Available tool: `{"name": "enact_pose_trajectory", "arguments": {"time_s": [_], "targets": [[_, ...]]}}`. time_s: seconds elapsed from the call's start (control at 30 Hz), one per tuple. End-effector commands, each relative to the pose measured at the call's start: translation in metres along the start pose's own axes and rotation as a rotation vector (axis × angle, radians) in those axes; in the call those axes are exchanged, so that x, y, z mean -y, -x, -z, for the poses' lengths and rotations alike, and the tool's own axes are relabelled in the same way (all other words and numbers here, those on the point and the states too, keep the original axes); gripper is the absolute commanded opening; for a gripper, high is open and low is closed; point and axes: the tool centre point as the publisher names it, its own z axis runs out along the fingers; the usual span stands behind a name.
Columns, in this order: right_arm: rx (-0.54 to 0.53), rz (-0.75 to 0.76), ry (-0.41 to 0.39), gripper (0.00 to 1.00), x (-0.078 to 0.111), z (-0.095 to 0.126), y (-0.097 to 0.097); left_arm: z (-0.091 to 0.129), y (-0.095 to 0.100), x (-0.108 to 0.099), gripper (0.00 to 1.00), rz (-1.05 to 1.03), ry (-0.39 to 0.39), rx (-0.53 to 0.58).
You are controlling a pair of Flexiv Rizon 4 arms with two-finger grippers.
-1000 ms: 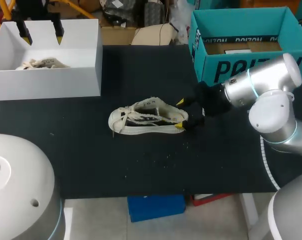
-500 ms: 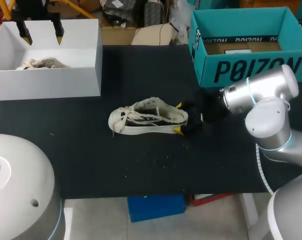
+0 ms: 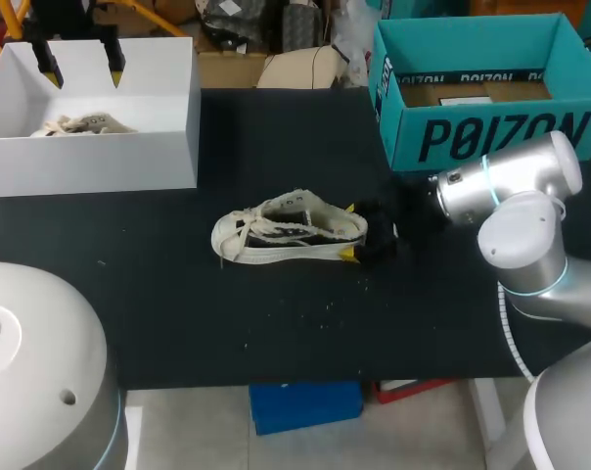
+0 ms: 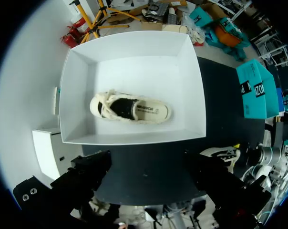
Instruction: Take the shoe out of the shoebox, open the shoe tongue, remove and reinsert the insole, then place the shoe into the shoebox
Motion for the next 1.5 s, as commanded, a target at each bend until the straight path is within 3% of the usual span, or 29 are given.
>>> {"name": "enact_pose_trajectory", "arguments": {"time_s": [0.03,0.23,0.5,0.63,0.7,0.83,1.33,1.4,1.5], "targets": [[0.003,-0.001,0.001,0.0,0.001,-0.004,0.002,0.0,0.0,0.0,1.0,0.001,0.002,0.001],[0.003,-0.001,0.001,0.0,0.001,-0.004,0.002,0.018,-0.017,-0.008,1.0,-0.041,-0.021,-0.005],[0.003,-0.001,0.001,0.0,0.001,-0.004,0.002,0.036,-0.072,-0.028,1.0,-0.039,-0.04,-0.031],[0.003,-0.001,0.001,0.0,0.001,-0.004,0.002,0.034,-0.108,-0.041,1.0,-0.066,-0.072,-0.027],[0.003,-0.001,0.001,0.0,0.001,-0.004,0.002,0.029,-0.126,-0.046,1.0,-0.074,-0.132,0.041],[0.003,-0.001,0.001,0.0,0.001,-0.004,0.002,0.017,-0.154,-0.054,1.0,-0.148,-0.134,0.041],[0.003,-0.001,0.001,0.0,0.001,-0.004,0.002,0.017,-0.154,-0.054,1.0,-0.148,-0.134,0.041],[0.003,-0.001,0.001,0.0,0.001,-0.004,0.002,0.02,-0.16,-0.057,1.0,-0.116,-0.137,0.075],[0.003,-0.001,0.001,0.0,0.001,-0.004,0.002,0.016,-0.187,-0.07,1.0,-0.093,-0.155,0.063]]}}
